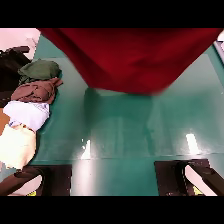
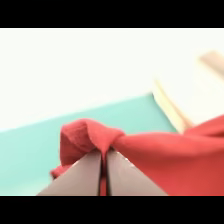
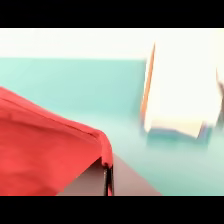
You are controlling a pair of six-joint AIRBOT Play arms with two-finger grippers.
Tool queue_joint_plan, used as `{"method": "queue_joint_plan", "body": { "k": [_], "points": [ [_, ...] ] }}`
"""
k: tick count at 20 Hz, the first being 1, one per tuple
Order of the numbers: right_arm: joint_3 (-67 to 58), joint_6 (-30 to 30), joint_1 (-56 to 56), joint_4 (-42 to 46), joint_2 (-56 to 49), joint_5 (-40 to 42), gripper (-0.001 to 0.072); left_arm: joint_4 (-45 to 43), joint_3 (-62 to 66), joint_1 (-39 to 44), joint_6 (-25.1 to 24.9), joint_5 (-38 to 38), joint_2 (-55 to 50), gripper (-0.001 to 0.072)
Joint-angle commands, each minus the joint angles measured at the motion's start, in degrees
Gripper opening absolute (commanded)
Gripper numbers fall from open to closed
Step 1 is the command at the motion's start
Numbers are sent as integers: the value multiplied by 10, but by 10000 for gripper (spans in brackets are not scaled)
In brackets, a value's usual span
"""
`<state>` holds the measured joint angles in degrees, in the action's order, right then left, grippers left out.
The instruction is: Fold the shirts.
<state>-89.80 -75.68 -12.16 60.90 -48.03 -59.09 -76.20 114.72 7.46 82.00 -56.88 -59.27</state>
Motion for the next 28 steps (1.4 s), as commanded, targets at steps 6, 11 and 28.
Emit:
{"method": "queue_joint_plan", "body": {
  "k": [6, 11, 28],
  "points": [
    [-184, -40, 1, 97, 34, -111, 15, -8, 15, 0, 1, 37, 147, 27],
    [-270, -55, 1, 96, -83, -187, 14, -8, -16, 0, 1, -83, 52, 27],
    [-111, -21, 9, 5, -413, -175, 281, 2, -167, -71, 20, -169, -287, 465]
  ]
}}
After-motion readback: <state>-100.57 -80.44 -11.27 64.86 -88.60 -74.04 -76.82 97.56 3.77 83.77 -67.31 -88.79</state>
